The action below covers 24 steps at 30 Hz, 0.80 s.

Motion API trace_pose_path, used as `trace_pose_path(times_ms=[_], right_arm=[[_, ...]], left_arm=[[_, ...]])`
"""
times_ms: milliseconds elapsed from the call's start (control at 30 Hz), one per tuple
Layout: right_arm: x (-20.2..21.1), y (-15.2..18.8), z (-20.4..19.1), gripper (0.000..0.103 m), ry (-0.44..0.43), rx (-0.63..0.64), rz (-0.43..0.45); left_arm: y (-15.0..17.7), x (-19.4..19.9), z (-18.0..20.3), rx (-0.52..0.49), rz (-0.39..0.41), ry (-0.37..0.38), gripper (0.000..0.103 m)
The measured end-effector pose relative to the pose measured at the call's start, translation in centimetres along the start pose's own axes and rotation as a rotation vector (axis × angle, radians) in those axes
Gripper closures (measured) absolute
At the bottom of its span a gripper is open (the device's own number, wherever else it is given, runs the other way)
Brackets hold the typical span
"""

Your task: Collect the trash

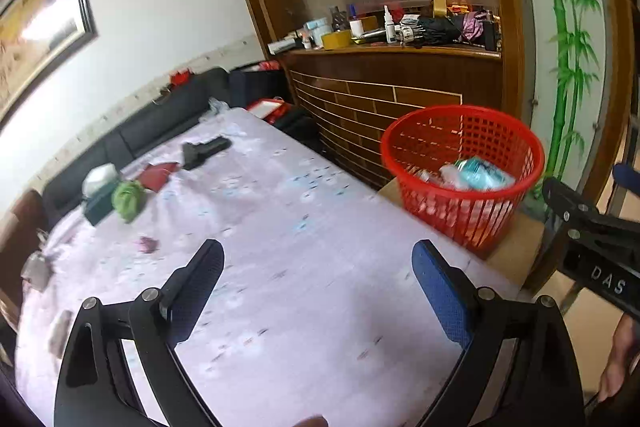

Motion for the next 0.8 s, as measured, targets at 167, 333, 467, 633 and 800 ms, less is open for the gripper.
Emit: trace_pose_path(times_ms=[167,333,467,633,800], right_arm=[[2.1,2.0,-1.0,0.003,-0.006,0.026,0.013],[4.5,4.0,-1.3,0.001,0.007,0.036,0.034],[6.0,5.7,-1.8,0.001,0.003,0.040,0.030],[7.6,7.2,-2.2,0.000,0.001,0.020,0.043],[8.7,7.5,-3.2,0.001,-0.023,0.000,0.065]], left_arm=[[3.0,2.4,-1.3,0.017,0.013,-0.012,0.009],[5.9,3.9,-3.3,0.102,0.003,0.011,0.009],[7.4,5.0,-4.3,0.136,-0.013,-0.004,0.009],[8.8,6.4,-6.1,0.195,-0.010,-0.019,0.009],[9.7,6.8,-7.5,0.227,-0.015,-0.025,0.009]])
Point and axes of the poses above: each gripper's, at about its wrist camera, not at the fingertips, and x roughly against the way its jaws point, z to its right, y to its underside, the point moved 1 cm from there along -x, roughly the way its jaws point, and after that the axes turned 9 degrees about y, right-handed, at the moved point
